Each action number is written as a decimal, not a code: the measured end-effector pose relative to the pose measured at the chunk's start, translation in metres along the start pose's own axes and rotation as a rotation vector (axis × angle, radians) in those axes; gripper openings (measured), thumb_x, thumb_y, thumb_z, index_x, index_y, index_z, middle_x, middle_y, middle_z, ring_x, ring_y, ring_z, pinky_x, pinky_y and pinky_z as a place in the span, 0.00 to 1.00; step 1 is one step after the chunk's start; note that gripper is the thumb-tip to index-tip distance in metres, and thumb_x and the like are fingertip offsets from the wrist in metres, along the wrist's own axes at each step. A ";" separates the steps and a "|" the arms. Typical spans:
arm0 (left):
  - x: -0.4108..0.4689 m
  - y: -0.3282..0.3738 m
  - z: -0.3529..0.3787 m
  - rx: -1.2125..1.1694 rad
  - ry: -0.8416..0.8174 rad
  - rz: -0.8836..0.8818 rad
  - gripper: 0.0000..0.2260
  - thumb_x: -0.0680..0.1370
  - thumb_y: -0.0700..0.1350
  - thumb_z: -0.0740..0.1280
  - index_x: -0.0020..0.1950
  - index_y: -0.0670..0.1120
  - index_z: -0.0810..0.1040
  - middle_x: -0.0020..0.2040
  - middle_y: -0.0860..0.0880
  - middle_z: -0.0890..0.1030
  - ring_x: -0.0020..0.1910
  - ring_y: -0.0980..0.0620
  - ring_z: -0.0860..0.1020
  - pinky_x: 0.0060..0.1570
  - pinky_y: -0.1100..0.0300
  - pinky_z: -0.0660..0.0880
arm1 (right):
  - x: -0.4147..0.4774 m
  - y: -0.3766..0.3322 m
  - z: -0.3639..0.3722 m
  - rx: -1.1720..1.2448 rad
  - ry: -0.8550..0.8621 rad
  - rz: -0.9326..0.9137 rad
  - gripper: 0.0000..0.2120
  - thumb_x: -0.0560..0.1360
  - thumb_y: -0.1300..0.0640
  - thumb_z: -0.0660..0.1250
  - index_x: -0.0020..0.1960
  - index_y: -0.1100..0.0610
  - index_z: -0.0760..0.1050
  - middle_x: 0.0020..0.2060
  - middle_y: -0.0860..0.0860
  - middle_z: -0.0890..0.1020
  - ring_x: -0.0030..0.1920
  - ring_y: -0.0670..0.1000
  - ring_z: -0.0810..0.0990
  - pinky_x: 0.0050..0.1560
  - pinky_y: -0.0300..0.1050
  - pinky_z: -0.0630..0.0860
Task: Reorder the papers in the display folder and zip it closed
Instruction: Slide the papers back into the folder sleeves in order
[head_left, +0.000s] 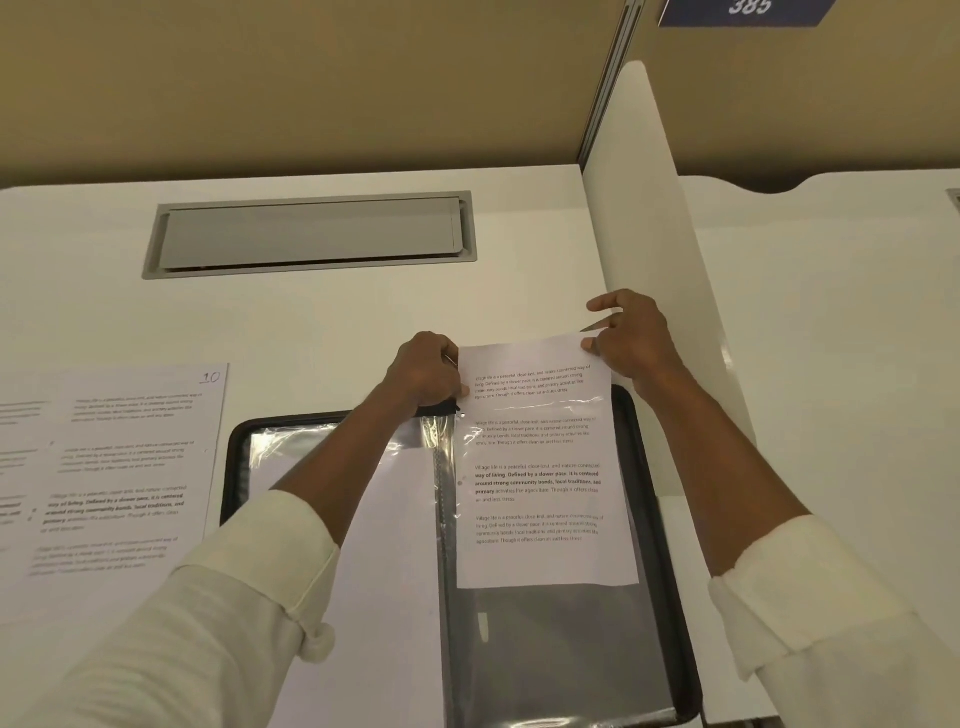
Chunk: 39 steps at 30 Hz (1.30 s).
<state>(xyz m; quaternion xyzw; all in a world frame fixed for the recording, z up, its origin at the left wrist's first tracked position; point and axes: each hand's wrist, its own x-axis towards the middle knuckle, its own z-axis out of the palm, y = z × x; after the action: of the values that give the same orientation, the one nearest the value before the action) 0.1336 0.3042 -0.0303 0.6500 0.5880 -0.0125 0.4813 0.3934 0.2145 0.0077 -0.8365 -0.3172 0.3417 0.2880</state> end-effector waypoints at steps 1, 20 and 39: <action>-0.002 0.002 0.000 0.019 0.000 0.001 0.16 0.68 0.36 0.83 0.50 0.47 0.81 0.51 0.47 0.86 0.53 0.46 0.84 0.50 0.54 0.79 | 0.000 0.000 -0.001 -0.028 -0.014 0.003 0.22 0.72 0.68 0.77 0.62 0.53 0.78 0.47 0.51 0.86 0.53 0.54 0.84 0.61 0.57 0.81; -0.007 0.013 -0.009 0.184 -0.022 0.098 0.15 0.75 0.50 0.80 0.55 0.43 0.85 0.52 0.47 0.84 0.54 0.45 0.82 0.48 0.56 0.73 | -0.010 0.005 0.007 -0.415 -0.114 -0.180 0.14 0.74 0.70 0.70 0.50 0.52 0.84 0.44 0.48 0.82 0.49 0.53 0.83 0.47 0.44 0.76; -0.029 0.009 -0.005 0.411 -0.144 0.168 0.17 0.73 0.54 0.82 0.54 0.47 0.81 0.50 0.52 0.81 0.50 0.50 0.78 0.48 0.56 0.75 | -0.022 0.000 0.036 -0.560 -0.482 -0.450 0.20 0.67 0.46 0.84 0.55 0.49 0.83 0.48 0.46 0.84 0.48 0.48 0.82 0.51 0.47 0.79</action>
<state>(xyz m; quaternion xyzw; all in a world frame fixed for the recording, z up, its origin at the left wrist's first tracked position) 0.1294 0.2870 -0.0053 0.7785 0.4809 -0.1382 0.3789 0.3540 0.2084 -0.0054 -0.6886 -0.6304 0.3567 0.0347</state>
